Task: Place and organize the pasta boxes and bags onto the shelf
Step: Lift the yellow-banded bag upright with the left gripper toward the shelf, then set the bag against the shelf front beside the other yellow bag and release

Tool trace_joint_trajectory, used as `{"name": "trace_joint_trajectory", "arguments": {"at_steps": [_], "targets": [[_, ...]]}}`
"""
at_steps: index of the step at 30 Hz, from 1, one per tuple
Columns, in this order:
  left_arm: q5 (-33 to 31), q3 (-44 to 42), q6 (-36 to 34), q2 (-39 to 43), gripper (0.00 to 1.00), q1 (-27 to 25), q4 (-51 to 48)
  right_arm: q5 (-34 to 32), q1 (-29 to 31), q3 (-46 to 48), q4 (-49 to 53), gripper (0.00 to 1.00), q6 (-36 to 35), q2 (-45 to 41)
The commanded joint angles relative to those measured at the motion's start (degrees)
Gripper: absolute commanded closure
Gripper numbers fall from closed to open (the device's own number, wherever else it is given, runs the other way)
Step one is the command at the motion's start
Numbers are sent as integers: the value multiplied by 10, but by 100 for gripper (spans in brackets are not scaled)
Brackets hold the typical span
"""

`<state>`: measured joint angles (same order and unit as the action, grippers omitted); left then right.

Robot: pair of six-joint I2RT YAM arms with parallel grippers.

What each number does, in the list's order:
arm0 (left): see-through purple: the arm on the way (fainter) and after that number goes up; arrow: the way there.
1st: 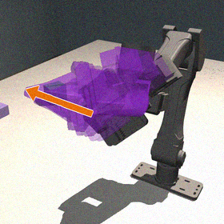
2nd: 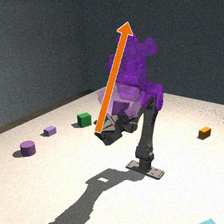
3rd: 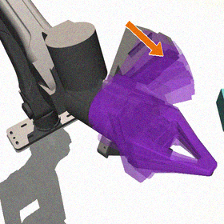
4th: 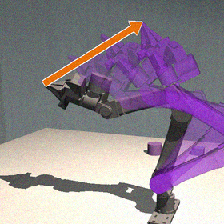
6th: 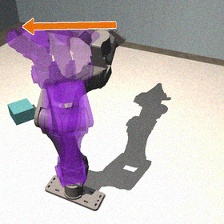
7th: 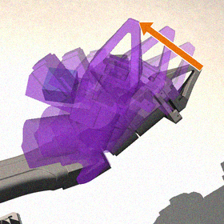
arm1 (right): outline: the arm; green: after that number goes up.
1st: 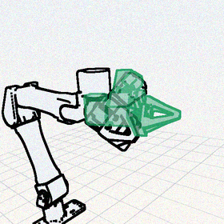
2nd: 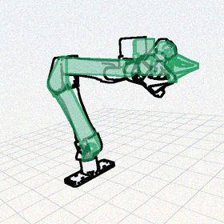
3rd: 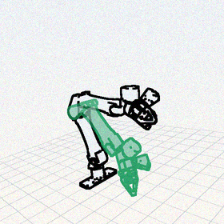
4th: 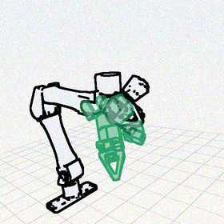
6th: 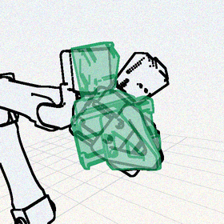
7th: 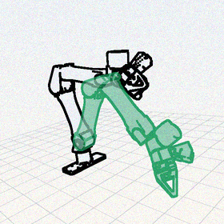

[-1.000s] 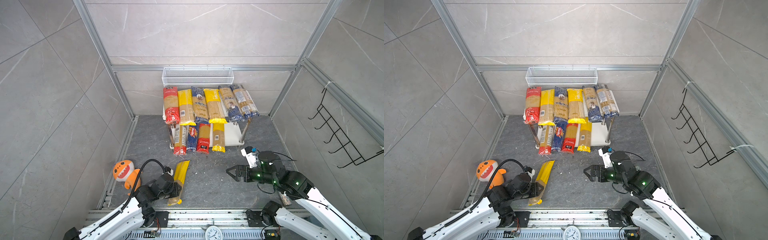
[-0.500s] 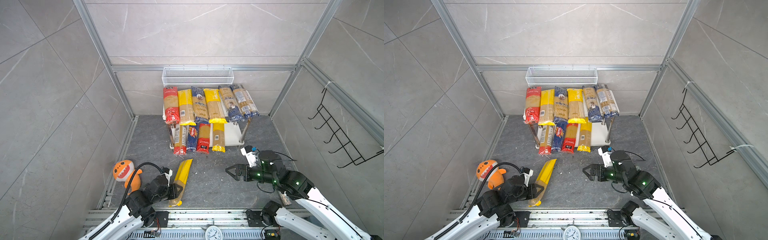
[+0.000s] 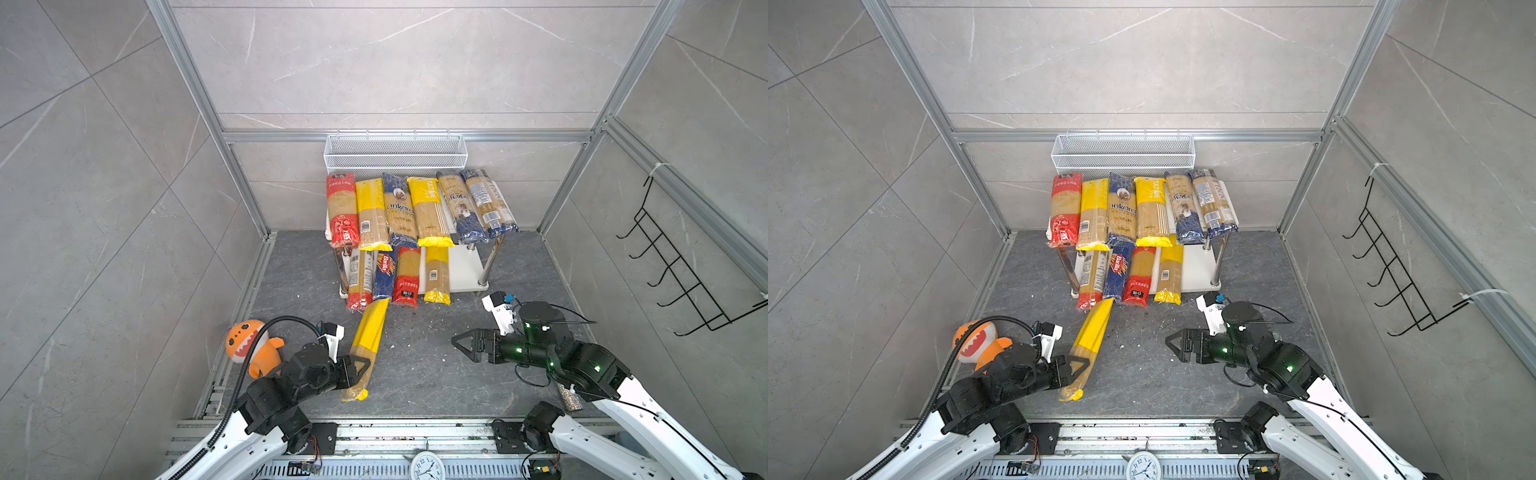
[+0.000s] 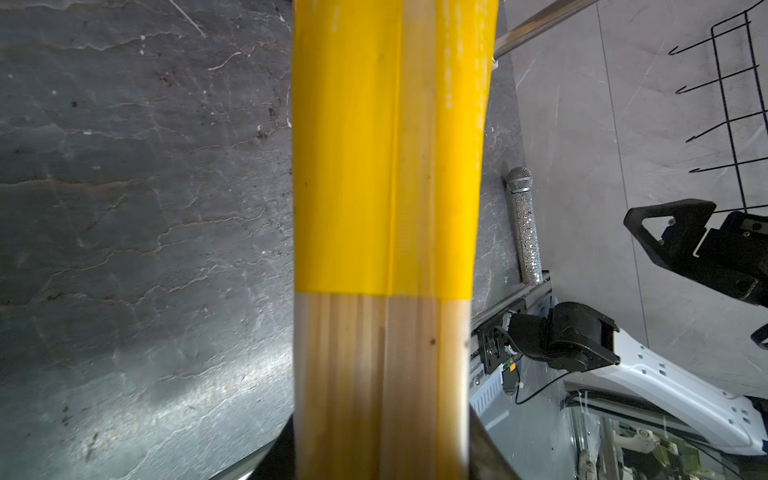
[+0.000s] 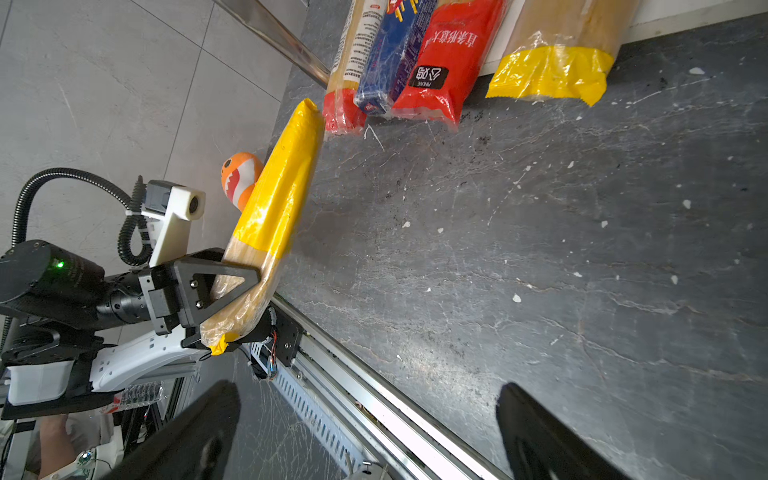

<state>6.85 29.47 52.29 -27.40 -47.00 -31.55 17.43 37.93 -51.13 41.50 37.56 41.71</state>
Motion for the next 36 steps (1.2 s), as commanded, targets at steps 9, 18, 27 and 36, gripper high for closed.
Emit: {"name": "trace_joint_trajectory", "arguments": {"at_steps": [9,18,27,36], "targets": [[52,119,-56,-185,100,13,264,-3,3,-1,-9,0,10,-26],[185,167,9,-362,100,104,454,-34,2,0,6,0,21,-62],[223,282,43,-538,100,115,567,-69,2,-12,41,0,18,-88],[232,370,121,-695,100,126,695,-109,2,-3,60,0,15,-97]]}}
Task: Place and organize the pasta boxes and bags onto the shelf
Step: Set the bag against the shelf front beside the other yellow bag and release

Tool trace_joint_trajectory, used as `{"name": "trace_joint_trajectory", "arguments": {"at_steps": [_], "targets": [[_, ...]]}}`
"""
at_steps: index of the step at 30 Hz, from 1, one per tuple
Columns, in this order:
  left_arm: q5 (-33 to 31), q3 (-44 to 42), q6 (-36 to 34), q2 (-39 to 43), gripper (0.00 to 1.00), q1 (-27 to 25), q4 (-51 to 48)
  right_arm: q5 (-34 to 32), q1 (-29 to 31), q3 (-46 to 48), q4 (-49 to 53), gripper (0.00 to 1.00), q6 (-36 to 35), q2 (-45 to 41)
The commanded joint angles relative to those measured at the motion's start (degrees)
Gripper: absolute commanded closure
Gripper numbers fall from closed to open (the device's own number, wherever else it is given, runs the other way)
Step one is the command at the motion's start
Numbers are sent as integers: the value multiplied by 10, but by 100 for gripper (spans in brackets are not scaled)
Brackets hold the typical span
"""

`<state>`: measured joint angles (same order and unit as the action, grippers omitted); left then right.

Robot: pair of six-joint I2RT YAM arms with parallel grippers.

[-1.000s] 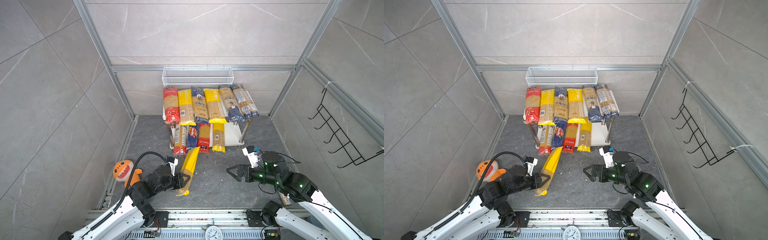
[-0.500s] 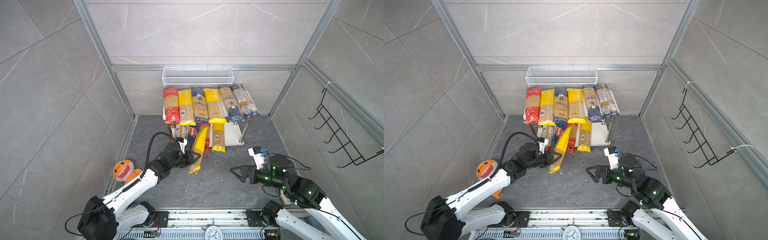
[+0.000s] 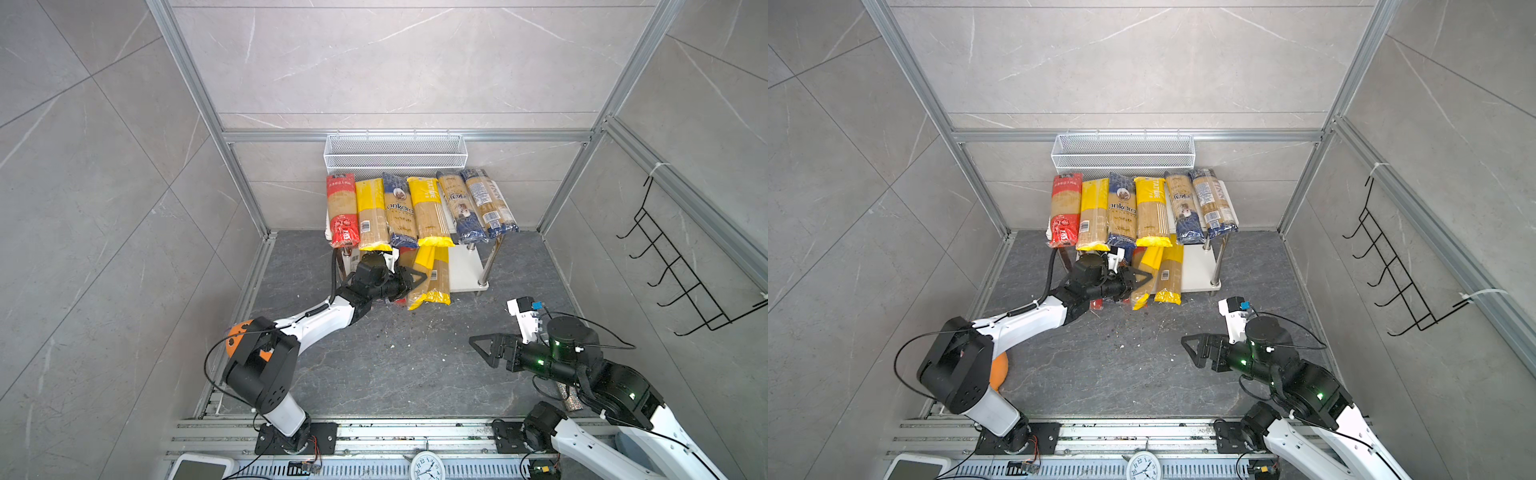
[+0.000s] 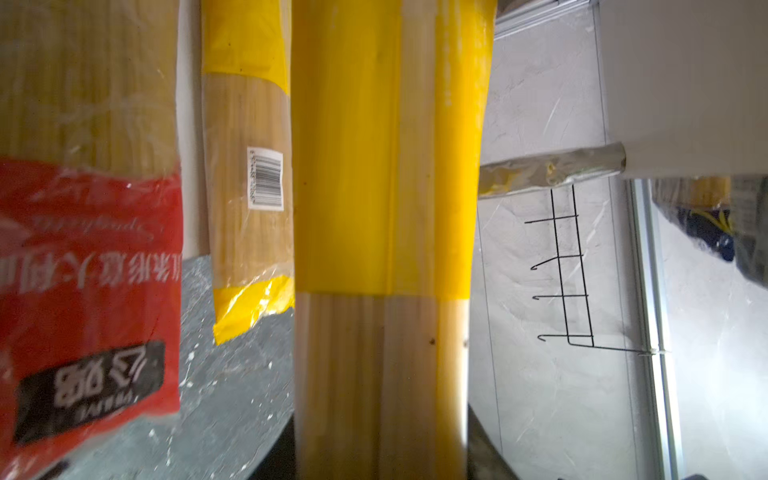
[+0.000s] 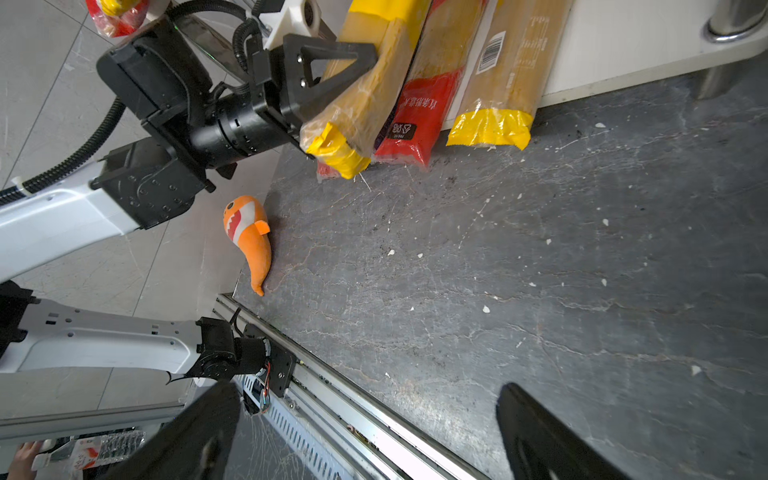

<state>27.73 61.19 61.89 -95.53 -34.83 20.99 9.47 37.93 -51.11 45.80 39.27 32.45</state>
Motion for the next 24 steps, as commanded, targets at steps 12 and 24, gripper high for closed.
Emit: {"name": "trace_joint_trajectory", "arguments": {"at_steps": [12,24], "targets": [[20,185,76,-178,100,-10,222,-170,2,20,-7,0,-41,26],[-11,338,38,-267,100,-45,115,-181,1,13,7,0,-53,28]]}}
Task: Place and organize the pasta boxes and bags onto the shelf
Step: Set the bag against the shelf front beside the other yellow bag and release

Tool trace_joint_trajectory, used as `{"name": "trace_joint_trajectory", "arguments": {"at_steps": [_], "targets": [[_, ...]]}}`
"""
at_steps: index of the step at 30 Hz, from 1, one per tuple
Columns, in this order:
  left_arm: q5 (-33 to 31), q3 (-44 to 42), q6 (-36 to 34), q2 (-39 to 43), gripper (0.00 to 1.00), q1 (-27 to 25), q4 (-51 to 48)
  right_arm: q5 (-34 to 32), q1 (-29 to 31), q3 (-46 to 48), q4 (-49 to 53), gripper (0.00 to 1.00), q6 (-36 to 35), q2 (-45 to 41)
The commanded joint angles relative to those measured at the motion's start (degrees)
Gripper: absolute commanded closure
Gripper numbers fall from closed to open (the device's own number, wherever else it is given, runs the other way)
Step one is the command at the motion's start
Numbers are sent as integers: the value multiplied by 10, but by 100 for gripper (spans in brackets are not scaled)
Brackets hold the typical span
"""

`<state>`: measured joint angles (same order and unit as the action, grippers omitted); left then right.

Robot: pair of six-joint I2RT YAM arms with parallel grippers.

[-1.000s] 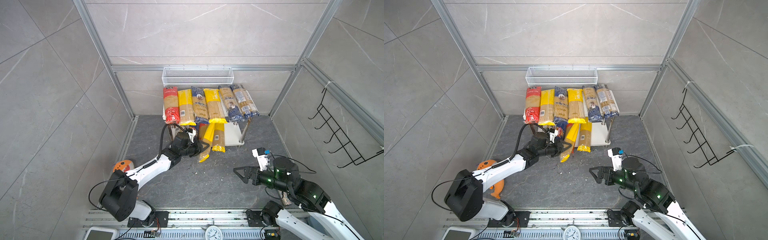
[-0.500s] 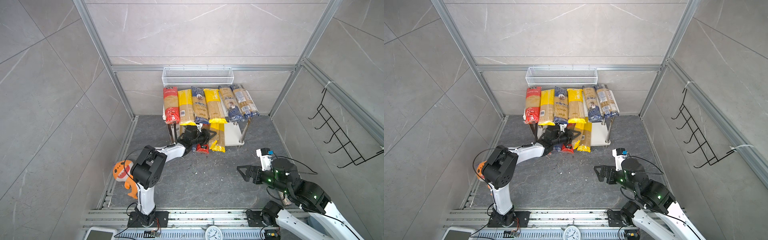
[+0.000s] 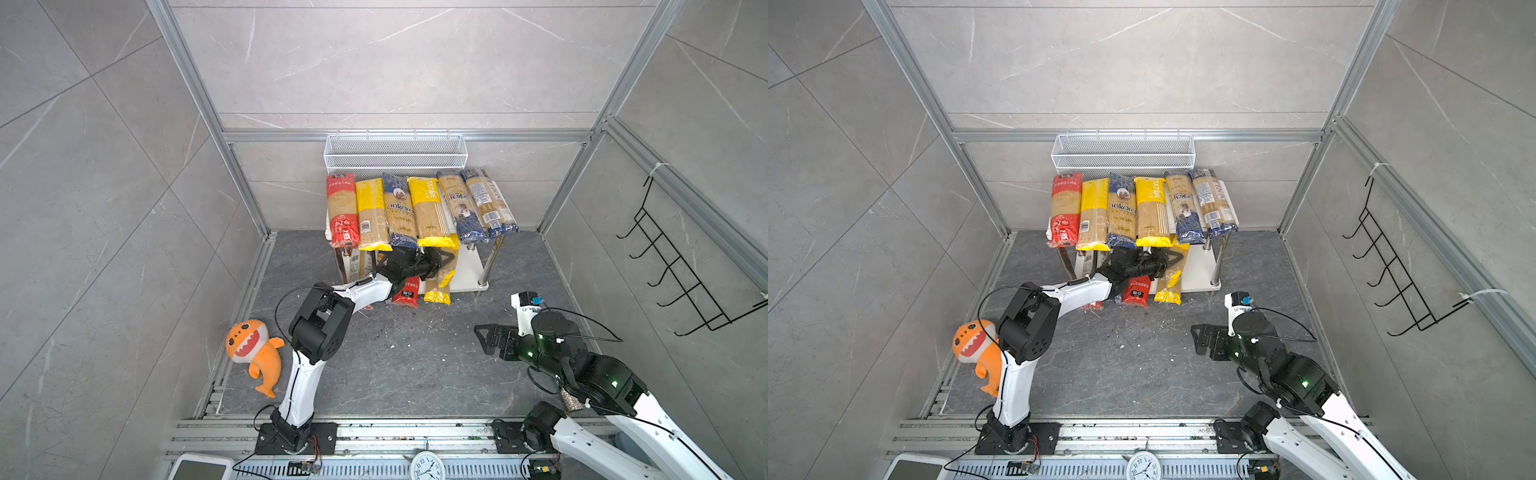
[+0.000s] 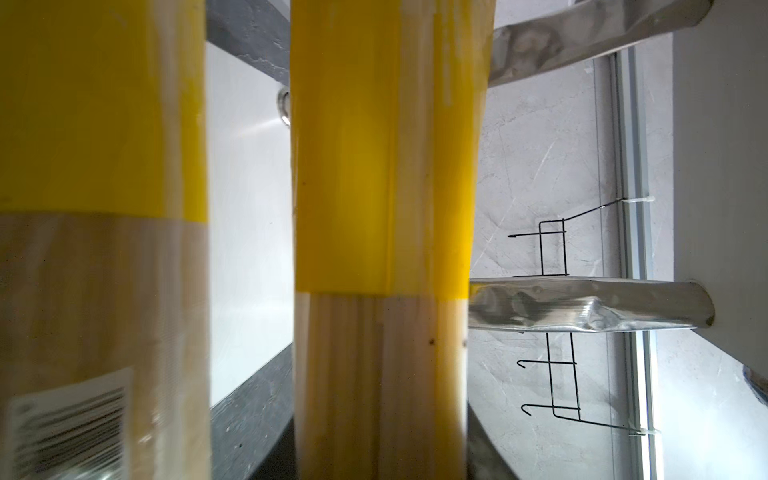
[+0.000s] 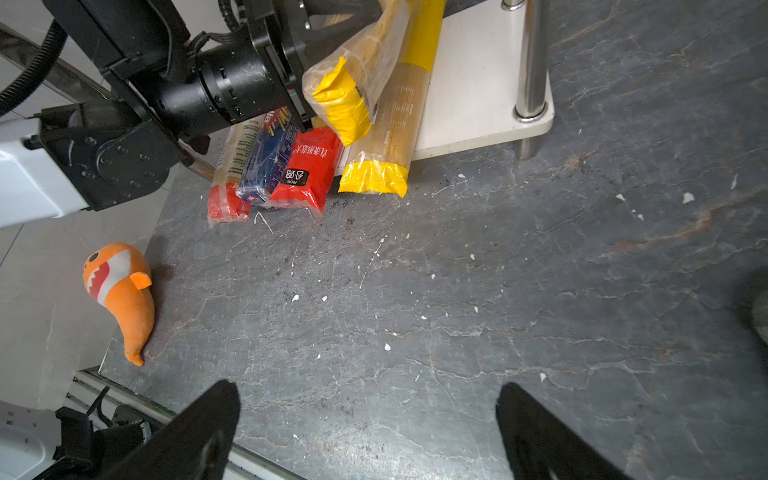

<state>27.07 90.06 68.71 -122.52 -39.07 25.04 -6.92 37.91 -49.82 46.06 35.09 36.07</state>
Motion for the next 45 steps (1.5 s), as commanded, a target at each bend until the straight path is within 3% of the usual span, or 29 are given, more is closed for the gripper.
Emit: {"name": "trace_joint_trajectory", "arguments": {"at_steps": [1,17,18,20,23,26,45], "targets": [[-8,58,-27,-9,100,-5,74,-18,1,-1,7,0,-13,-12],[-45,209,-25,-123,100,-29,19,-49,0,-51,94,0,-27,-61],[-45,219,-21,-133,98,-30,17,-51,0,-52,99,0,-27,-65],[-44,235,-11,-147,80,-31,17,-48,1,-55,102,0,-26,-70],[-32,256,2,-165,43,-32,8,-47,1,-63,113,0,-26,-69],[-20,256,12,-168,33,-34,6,-50,1,-68,120,0,-26,-67],[-23,66,-54,9,22,-74,12,-74,1,-92,158,0,-16,-57]]}}
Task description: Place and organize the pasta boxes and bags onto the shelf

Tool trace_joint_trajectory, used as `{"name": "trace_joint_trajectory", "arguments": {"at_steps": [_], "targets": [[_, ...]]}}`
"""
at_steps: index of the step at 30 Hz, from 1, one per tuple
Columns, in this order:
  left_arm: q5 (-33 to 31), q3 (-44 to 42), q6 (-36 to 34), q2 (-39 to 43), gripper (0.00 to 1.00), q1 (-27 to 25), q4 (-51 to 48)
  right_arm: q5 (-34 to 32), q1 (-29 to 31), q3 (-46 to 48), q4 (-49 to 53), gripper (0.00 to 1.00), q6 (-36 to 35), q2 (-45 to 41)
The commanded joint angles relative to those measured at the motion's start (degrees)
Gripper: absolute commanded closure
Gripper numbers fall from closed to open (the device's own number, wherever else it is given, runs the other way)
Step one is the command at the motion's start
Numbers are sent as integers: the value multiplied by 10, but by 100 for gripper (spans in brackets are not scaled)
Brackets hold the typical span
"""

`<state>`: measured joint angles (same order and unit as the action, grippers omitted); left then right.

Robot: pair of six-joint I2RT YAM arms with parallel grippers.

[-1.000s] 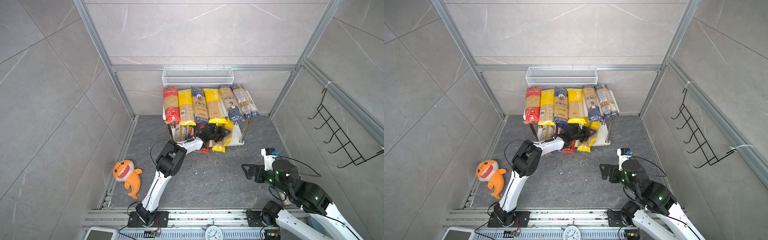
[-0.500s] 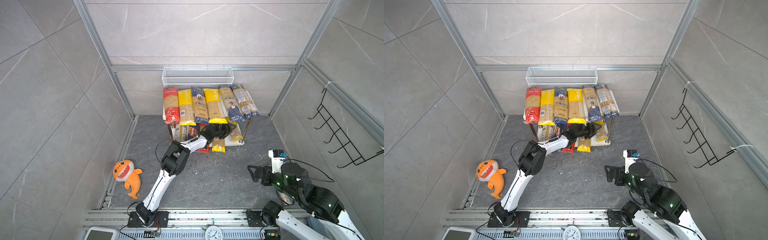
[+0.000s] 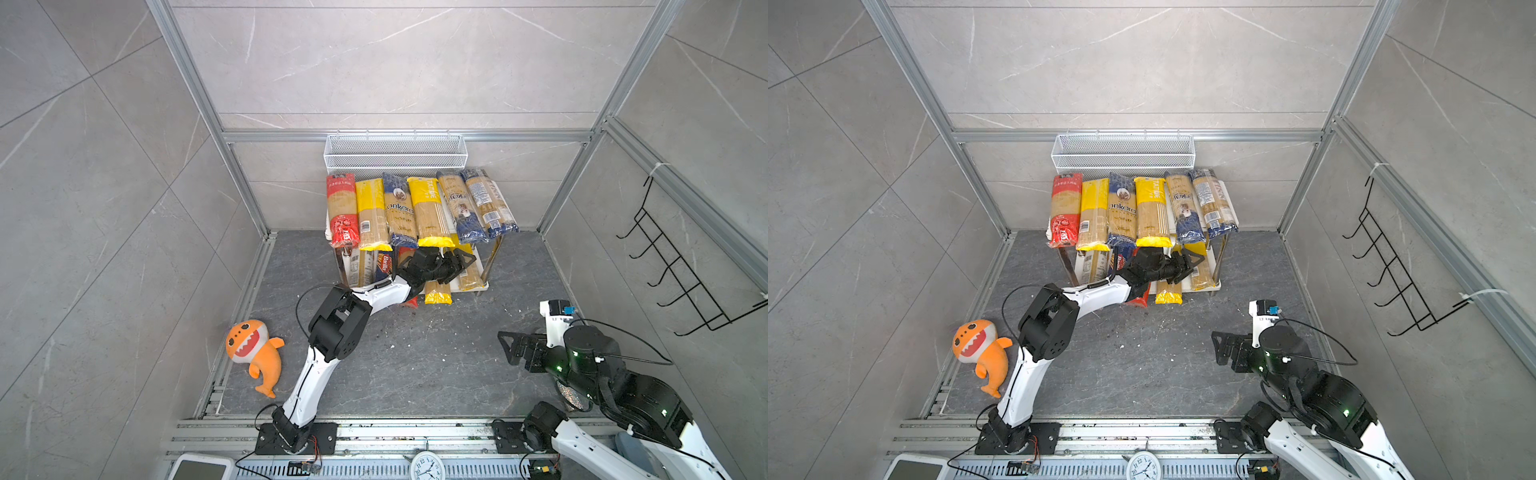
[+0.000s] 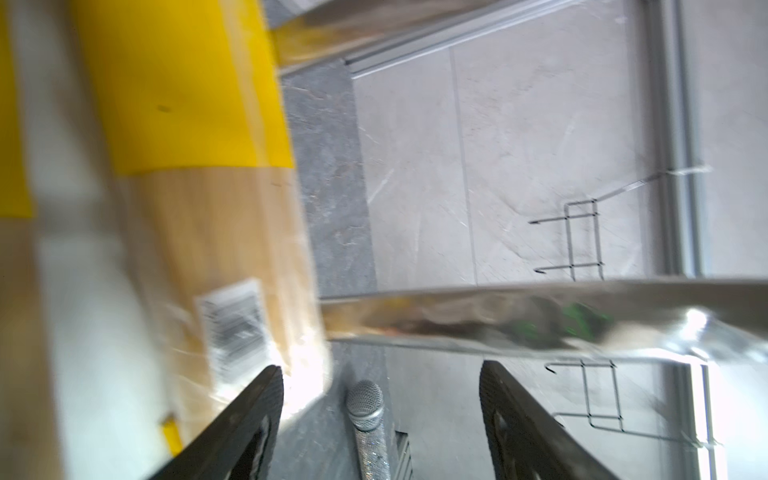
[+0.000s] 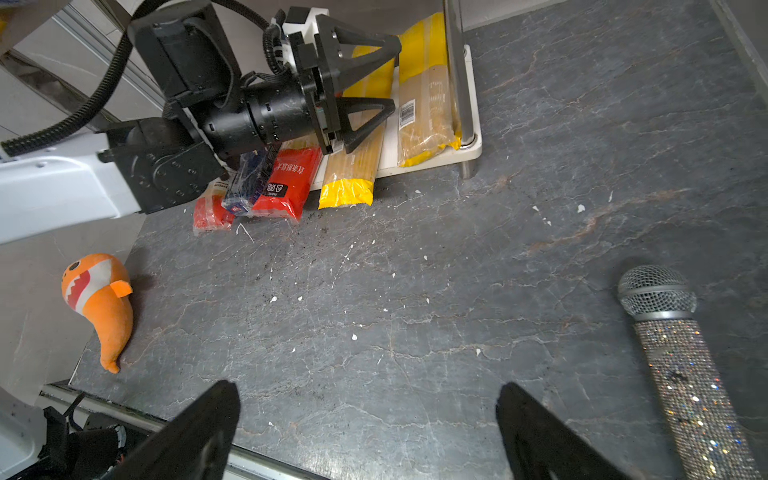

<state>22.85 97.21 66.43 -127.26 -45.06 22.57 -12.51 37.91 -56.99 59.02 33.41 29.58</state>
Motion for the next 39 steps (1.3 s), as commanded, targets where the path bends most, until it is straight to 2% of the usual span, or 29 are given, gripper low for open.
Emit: {"name": "trace_joint_trajectory", "arguments": {"at_steps": [1,6,17,20,23,29,32,34,37,39], "targets": [[21,-11,-34,65,22,-19,32,-21,0,-26,35,0,2,11],[10,-80,-41,108,22,-40,42,-27,0,-39,54,0,11,11],[-4,-277,-18,196,22,-74,142,-17,1,-39,65,0,18,12],[-13,-333,-28,240,22,-87,134,-18,1,-36,63,0,19,13],[-54,-380,-75,315,22,-112,41,-27,0,-25,60,0,16,26],[-214,-442,-179,501,21,-178,-223,-43,0,-19,31,0,18,76],[-289,-491,-198,601,20,-183,-314,-41,0,2,-9,0,20,104],[-362,-509,-215,663,18,-182,-400,-55,0,17,-34,0,25,126],[-465,-506,-231,720,16,-183,-532,-86,1,40,-69,0,26,162],[-530,-505,-228,744,15,-182,-587,-101,0,54,-94,0,25,185]]}}
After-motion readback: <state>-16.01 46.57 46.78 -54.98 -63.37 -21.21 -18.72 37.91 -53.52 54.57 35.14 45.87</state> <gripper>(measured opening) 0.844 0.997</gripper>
